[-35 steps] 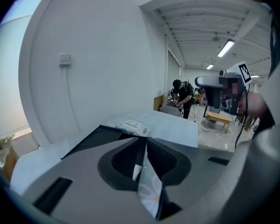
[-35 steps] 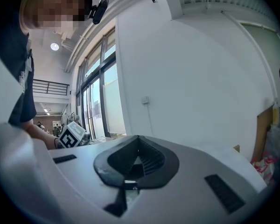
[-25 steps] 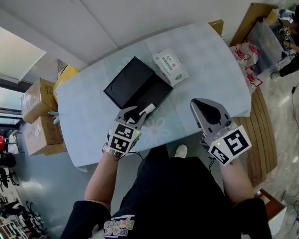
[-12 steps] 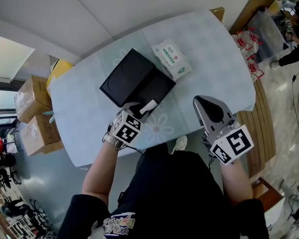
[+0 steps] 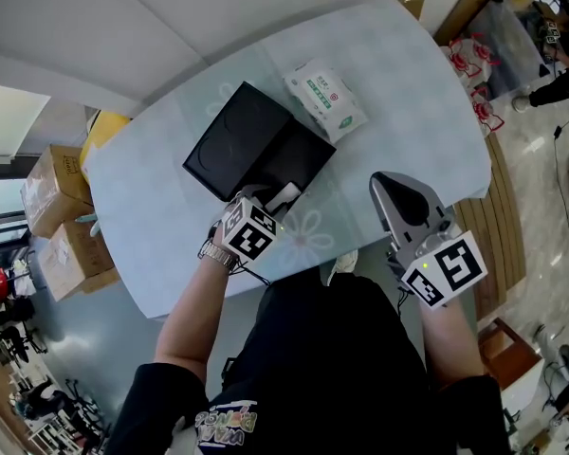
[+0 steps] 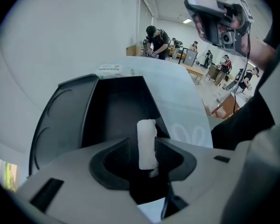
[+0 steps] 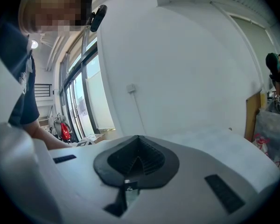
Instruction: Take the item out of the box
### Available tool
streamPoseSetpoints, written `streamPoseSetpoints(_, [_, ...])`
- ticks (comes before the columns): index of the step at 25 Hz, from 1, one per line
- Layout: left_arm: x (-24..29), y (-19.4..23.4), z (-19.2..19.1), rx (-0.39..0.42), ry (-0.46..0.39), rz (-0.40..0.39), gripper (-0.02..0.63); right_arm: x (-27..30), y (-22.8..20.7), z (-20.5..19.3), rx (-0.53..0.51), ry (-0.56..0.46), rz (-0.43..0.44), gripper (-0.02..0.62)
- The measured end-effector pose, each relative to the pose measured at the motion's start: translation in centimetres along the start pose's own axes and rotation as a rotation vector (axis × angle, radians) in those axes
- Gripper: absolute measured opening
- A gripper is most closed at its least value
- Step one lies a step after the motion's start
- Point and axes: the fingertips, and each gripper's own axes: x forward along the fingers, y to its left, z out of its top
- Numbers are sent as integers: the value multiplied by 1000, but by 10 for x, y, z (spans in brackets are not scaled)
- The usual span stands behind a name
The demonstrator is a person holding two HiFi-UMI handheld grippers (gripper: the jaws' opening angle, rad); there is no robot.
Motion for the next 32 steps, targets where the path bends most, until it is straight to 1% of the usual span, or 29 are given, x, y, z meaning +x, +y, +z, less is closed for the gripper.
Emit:
streamPoseSetpoints(5, [5, 0, -2, -3, 40, -8, 164, 3, -3, -5, 17, 5, -14, 9])
streamPoseSetpoints(7, [8, 0, -5, 1, 86, -8, 164, 6, -3, -6, 23, 5, -15, 9])
streamPoseSetpoints(10, [15, 1, -11, 29, 171, 0, 144, 8, -3, -7, 29, 5, -14, 9])
streamPoseSetpoints(12, [18, 2, -13, 28, 200, 2, 144, 9, -3, -8, 33, 3, -16, 9])
streamPoseSetpoints(24, [29, 8, -20, 14, 309, 45, 146, 3, -11, -12, 66, -7, -35, 9])
streamPoseSetpoints(32, [33, 6, -20, 60, 337, 3, 149, -5, -15, -16, 81, -7, -42, 9])
